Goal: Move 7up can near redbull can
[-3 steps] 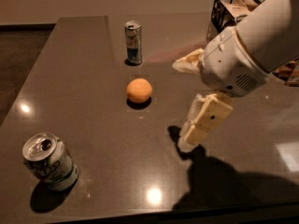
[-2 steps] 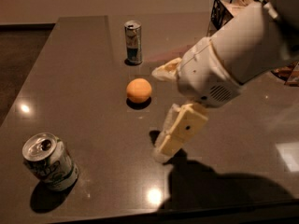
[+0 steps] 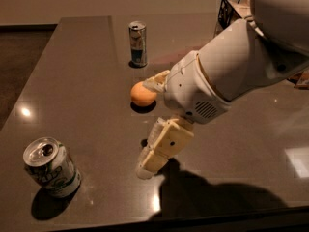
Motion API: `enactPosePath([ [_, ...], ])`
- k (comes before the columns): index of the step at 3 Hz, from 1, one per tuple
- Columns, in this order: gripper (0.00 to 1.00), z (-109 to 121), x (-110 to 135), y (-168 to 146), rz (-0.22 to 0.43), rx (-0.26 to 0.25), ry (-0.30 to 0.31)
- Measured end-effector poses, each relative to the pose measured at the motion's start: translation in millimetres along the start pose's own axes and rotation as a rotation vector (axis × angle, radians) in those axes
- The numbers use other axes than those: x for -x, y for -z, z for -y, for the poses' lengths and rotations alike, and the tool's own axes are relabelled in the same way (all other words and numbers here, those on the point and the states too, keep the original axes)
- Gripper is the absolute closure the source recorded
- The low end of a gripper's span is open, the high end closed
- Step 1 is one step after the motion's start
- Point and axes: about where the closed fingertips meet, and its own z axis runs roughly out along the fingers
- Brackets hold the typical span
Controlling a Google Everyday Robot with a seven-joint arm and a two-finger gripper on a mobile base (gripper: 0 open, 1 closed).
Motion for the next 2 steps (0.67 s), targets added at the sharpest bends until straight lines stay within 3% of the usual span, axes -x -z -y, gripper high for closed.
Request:
enactPosePath([
  [2,0.00,-26.9,27.9,-48.8,0.125,0.050,0.020],
])
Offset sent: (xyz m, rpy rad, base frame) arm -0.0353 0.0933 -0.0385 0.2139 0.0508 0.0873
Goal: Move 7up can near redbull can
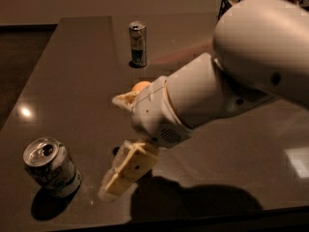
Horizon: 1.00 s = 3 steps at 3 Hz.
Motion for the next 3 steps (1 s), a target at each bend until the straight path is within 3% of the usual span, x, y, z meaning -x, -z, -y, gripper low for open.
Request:
enactPosePath([
  [1,0.00,-12.1,14.2,-30.1,0.058,0.037,-0.001],
  [3,0.00,-22.3,36.6,-83.5,0.095,0.080,-0.004],
])
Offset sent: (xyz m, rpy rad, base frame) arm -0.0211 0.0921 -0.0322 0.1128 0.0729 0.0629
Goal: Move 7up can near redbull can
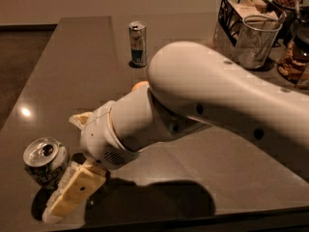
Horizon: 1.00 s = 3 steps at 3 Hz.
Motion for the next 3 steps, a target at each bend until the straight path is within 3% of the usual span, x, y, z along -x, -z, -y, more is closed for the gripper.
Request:
enactPosePath([
  [1,0.15,2.9,6.6,-15.0,0.004,0.003,-0.004],
  [3,0.61,2.7,24.3,-24.8,0.034,0.001,-0.019],
])
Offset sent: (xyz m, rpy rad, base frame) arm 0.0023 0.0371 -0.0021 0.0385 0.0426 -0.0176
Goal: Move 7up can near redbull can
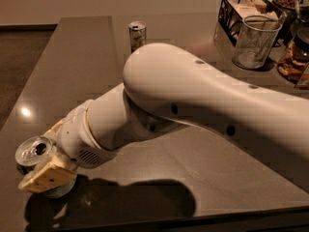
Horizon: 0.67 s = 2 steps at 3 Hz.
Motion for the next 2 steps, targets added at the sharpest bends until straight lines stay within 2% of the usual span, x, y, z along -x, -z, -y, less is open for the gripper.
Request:
enactPosePath([
  [1,0.85,18.3,12.0,8.9,0.031,-0.023,-0.012],
  [2,1.00,54.1,26.7,22.9,0.074,-0.075,-0.035],
])
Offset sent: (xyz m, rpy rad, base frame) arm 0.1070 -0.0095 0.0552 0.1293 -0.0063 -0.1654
